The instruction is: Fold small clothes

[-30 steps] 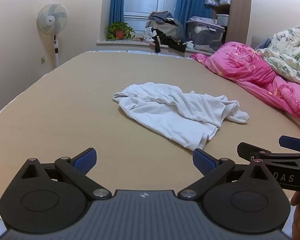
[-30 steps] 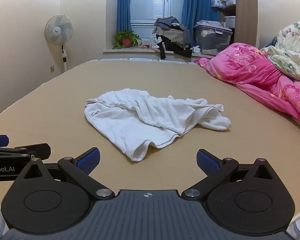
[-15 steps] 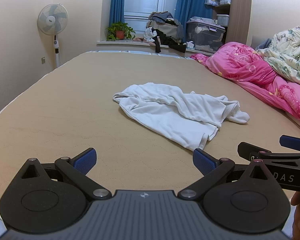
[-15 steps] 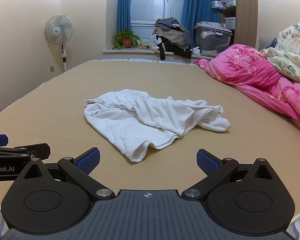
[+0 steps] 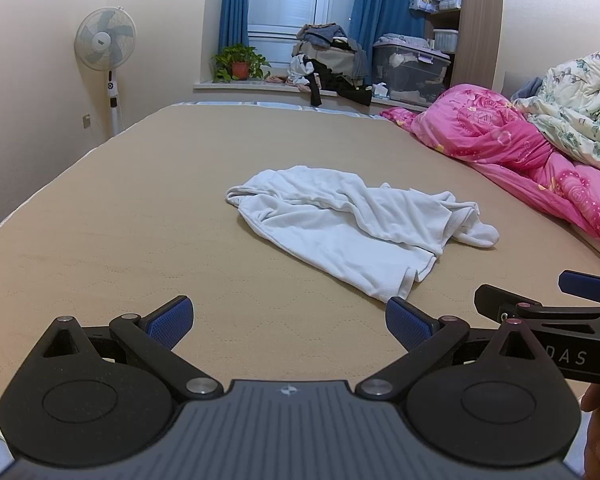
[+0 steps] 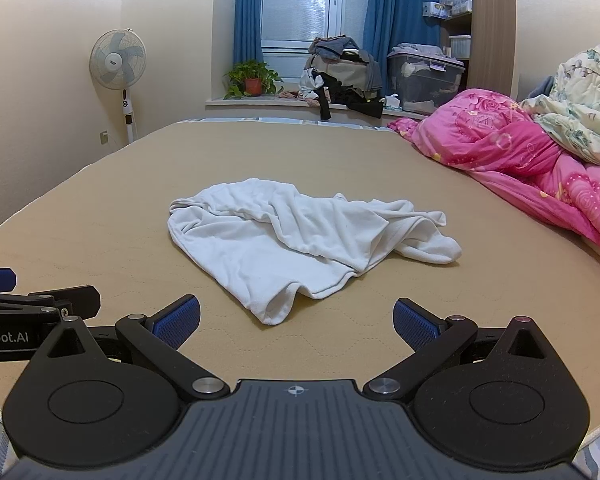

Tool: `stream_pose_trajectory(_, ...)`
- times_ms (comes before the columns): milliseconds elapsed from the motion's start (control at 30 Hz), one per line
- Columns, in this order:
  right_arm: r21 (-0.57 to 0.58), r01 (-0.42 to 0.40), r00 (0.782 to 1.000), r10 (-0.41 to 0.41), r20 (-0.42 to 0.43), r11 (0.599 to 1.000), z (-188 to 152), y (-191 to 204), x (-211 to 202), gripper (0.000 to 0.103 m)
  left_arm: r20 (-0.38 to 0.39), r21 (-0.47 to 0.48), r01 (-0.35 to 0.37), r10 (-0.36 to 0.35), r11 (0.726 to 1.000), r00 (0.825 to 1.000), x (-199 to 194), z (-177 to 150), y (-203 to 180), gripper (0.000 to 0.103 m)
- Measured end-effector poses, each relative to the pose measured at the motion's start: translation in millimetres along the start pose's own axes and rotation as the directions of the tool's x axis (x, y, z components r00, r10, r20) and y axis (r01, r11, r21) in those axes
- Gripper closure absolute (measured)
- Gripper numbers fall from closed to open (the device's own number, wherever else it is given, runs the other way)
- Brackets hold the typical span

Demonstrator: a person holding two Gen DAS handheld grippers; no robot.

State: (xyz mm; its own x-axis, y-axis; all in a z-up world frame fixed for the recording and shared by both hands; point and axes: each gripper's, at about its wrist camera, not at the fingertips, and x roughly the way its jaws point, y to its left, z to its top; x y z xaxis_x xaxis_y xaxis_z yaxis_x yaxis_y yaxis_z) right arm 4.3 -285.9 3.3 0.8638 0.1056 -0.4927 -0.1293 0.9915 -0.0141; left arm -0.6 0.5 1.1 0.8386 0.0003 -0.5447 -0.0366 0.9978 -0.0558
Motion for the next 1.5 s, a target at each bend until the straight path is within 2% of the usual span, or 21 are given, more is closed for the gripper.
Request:
stream_pose_trajectory(167,0.022,-0.006,1.000,0.006,-0.001,1.000,3,-3,3,0.001,0.030,0.015,-0.004,0.004,1.000,1.000,-15,-3,-6,0.004)
stream_pose_trajectory(200,0.037,-0.004,1.000,0.004,0.005,0.999,6,-8,2,0.002,0.038,0.023,-0.004,0.003,1.000,0.999,-14,-3,-4,0.014)
stream_pose_trajectory(233,0.046,0.000,1.000,0.000,0.015,0.999,7,-11,0,0.004,0.042,0.045,-0.001,-0.001,0.999,0.999,-16,-5,-6,0.032)
stream_pose_trajectory(300,0.064,0.003,0.999,-0.006,0.039,0.998,12,-22,-7,0.015,0.019,0.065,0.011,-0.012,0.998,1.000,-7,-6,-5,0.055)
stream_pose_trajectory(333,0.060,0.009,0.999,-0.012,0.046,0.998,16,-28,-8,0.032,0.003,0.069,0.017,-0.017,0.997,1.000,-2,-5,-5,0.073)
stream_pose_trajectory(367,0.045,0.005,0.999,-0.007,0.041,0.999,20,-35,-6,0.053,-0.047,0.059,0.029,-0.026,0.998,0.999,9,-4,-5,0.079)
stream_pose_trajectory(400,0.036,0.000,1.000,-0.001,0.025,0.999,23,-40,-2,0.063,-0.089,0.042,0.047,-0.043,0.998,0.995,17,-2,-5,0.081)
stream_pose_trajectory(433,0.044,-0.006,1.000,0.005,0.014,0.999,27,-49,2,0.071,-0.108,0.029,0.062,-0.059,0.998,0.992,24,1,-5,0.081)
stream_pose_trajectory(500,0.073,0.008,1.000,-0.008,0.008,0.997,34,-69,9,0.070,-0.183,-0.018,0.098,-0.100,0.995,0.978,42,5,-6,0.081)
stream_pose_trajectory(667,0.182,0.027,1.000,-0.024,-0.020,0.983,35,-107,18,0.067,-0.244,-0.146,0.139,-0.172,0.979,0.955,115,17,-19,0.081)
stream_pose_trajectory(700,0.194,0.021,0.999,-0.014,-0.037,0.981,33,-110,19,0.067,-0.235,-0.206,0.147,-0.195,0.967,0.952,130,20,-24,0.081)
stream_pose_trajectory(767,0.201,0.002,0.999,0.008,-0.049,0.980,28,-114,22,0.067,-0.274,-0.340,0.142,-0.243,0.930,0.931,161,23,-31,0.076)
stream_pose_trajectory(900,0.250,-0.030,0.999,0.040,-0.036,0.968,24,-125,27,0.062,-0.277,-0.512,0.125,-0.301,0.850,0.913,205,23,-41,0.045)
stream_pose_trajectory(967,0.283,-0.039,0.999,0.041,-0.002,0.958,25,-134,24,0.058,-0.281,-0.537,0.117,-0.308,0.835,0.909,220,21,-51,0.040)
stream_pose_trajectory(1000,0.297,-0.045,0.999,0.043,0.015,0.954,24,-138,21,0.057,-0.310,-0.523,0.089,-0.287,0.848,0.906,227,21,-59,0.041)
stream_pose_trajectory(1067,0.315,-0.045,0.999,0.044,0.011,0.948,24,-142,22,0.057,-0.357,-0.407,0.002,-0.161,0.914,0.920,233,17,-74,0.066)
stream_pose_trajectory(1100,0.312,-0.042,0.999,0.041,0.010,0.949,24,-142,22,0.056,-0.376,-0.348,-0.027,-0.113,0.937,0.920,234,20,-81,0.091)
stream_pose_trajectory(1133,0.306,-0.038,0.999,0.038,0.007,0.951,24,-143,22,0.056,-0.395,-0.316,-0.032,-0.101,0.948,0.913,235,21,-84,0.096)
stream_pose_trajectory(1200,0.300,-0.028,1.000,0.030,-0.002,0.954,24,-143,23,0.056,-0.393,-0.283,-0.028,-0.089,0.959,0.915,224,32,-78,0.098)
stream_pose_trajectory(1333,0.317,-0.004,1.000,0.010,-0.018,0.949,22,-149,23,0.056,-0.316,-0.134,0.011,-0.053,0.991,0.947,172,44,-50,0.098)
stream_pose_trajectory(1500,0.346,0.024,0.999,-0.010,-0.044,0.938,20,-152,21,0.056,-0.292,0.037,0.061,-0.048,0.997,0.955,80,50,1,0.099)
